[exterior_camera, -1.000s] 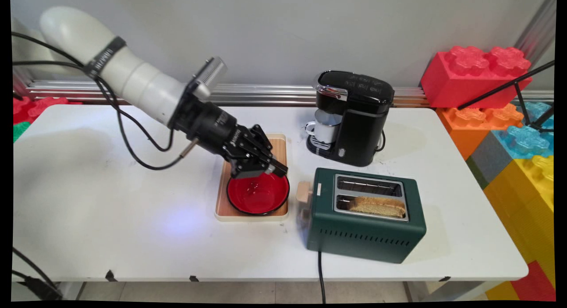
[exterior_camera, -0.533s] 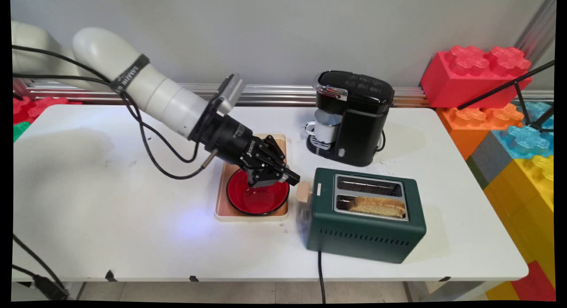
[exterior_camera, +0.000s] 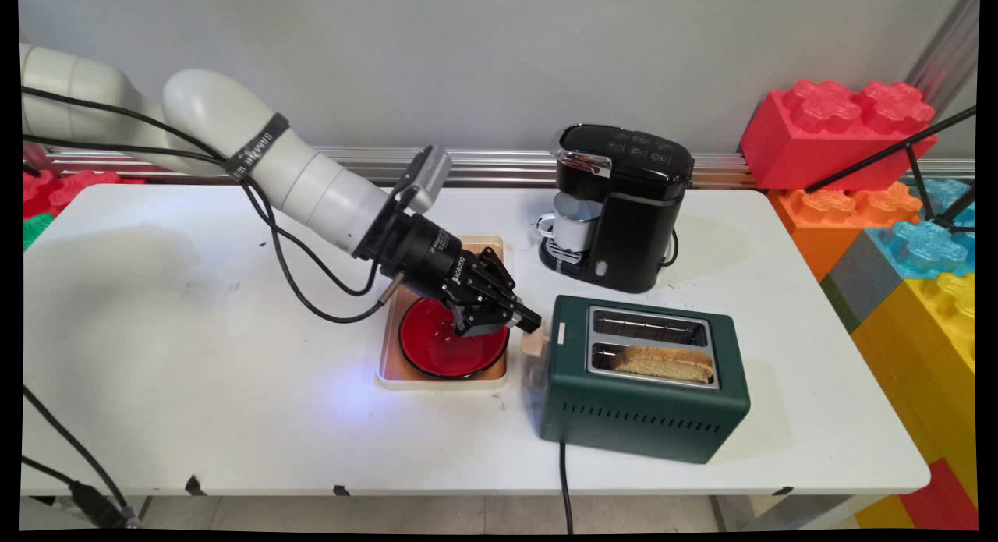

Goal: Press the toaster switch

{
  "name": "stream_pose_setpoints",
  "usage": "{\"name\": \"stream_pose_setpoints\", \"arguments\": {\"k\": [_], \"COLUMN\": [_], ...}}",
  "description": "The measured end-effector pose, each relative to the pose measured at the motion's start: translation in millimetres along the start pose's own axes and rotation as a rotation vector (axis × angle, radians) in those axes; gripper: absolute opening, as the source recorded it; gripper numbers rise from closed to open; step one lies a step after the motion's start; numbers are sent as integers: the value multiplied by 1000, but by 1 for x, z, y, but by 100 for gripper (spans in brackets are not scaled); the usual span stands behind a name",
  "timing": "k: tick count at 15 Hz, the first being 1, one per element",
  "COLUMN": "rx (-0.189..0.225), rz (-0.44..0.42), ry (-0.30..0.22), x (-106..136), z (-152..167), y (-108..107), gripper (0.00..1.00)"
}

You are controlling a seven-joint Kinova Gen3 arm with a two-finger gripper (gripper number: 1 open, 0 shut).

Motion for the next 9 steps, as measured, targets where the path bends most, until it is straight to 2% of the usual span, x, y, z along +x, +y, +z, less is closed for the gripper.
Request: {"name": "stream_pose_setpoints", "arguments": {"k": [9], "rx": [2], "rz": [-13], "ry": [-11], "x": [-9], "z": [16], "y": [-6], "gripper": [0]}}
